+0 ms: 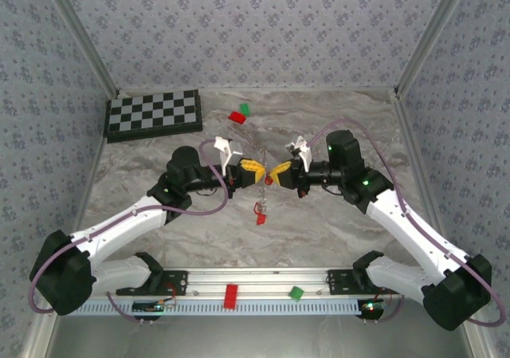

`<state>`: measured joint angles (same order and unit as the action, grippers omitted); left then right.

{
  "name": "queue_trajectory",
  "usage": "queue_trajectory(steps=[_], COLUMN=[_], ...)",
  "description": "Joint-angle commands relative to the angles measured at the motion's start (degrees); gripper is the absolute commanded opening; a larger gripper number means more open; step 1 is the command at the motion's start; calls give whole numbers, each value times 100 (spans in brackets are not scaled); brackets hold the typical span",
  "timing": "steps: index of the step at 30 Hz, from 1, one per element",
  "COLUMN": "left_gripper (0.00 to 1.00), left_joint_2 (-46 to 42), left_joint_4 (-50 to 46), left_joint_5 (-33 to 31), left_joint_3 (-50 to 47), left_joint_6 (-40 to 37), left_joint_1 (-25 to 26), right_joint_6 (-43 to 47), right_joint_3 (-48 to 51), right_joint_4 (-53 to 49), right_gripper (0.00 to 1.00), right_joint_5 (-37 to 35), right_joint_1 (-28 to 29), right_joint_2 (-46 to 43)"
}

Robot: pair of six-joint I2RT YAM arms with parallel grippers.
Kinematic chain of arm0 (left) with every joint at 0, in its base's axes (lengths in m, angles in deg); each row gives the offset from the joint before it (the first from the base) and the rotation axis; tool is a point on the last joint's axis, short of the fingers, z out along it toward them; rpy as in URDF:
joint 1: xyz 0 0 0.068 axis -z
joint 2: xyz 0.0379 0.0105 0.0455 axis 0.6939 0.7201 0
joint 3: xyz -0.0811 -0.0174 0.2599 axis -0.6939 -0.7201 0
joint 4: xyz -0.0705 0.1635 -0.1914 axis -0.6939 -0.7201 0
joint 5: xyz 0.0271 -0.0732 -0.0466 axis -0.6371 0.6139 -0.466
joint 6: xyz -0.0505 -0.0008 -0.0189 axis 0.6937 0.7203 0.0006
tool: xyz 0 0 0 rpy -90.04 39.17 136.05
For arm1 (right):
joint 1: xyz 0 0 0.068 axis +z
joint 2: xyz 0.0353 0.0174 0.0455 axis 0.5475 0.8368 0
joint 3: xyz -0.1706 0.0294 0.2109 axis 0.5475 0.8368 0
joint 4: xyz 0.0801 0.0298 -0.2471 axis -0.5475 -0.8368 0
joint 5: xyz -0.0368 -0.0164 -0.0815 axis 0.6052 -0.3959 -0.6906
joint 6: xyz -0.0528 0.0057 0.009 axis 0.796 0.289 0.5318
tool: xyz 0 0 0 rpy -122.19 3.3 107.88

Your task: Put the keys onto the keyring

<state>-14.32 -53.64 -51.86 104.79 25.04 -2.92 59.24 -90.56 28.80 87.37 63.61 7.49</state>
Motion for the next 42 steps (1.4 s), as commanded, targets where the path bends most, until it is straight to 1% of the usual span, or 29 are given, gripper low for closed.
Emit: queue_trajectory(steps=[1,16,20,22,23,25,28,31,32,39,42], left_gripper=[0,0,0,0,0,0,0,0,0,0,0], left_joint_2=[-247,-20,-23,-50,-59,-63,-46,-11,6,99,136], left_joint_4=[488,742,715,693,698,717,824,980,1045,1616,1854], left_joint_5=[57,159,111,39,8,-66,-152,-214,-329,-721,-816], left_joint_3=[40,39,5,-21,-42,-55,-73,-89,-107,-248,-310], left_joint_6=[128,208,182,173,182,224,324,458,524,973,1122], left_joint_1=[21,216,217,211,220,220,215,221,219,221,218], right_joint_6=[111,144,136,90,47,-69,-319,-669,-792,-1489,-1657], right_joint_3=[-205,-320,-264,-162,-79,113,435,744,815,1141,1153], right_joint_4=[-326,-323,-323,-255,-184,8,426,1032,1198,2449,2798], right_gripper=[0,0,16,20,20,22,27,29,29,29,29], right_joint_5=[229,286,137,64,56,38,-84,-111,-112,-177,-145], right_joint_1=[30,188,158,111,66,-19,-143,-274,-301,-311,-312], right_joint_2=[154,453,325,171,64,-154,-517,-834,-911,-985,-908])
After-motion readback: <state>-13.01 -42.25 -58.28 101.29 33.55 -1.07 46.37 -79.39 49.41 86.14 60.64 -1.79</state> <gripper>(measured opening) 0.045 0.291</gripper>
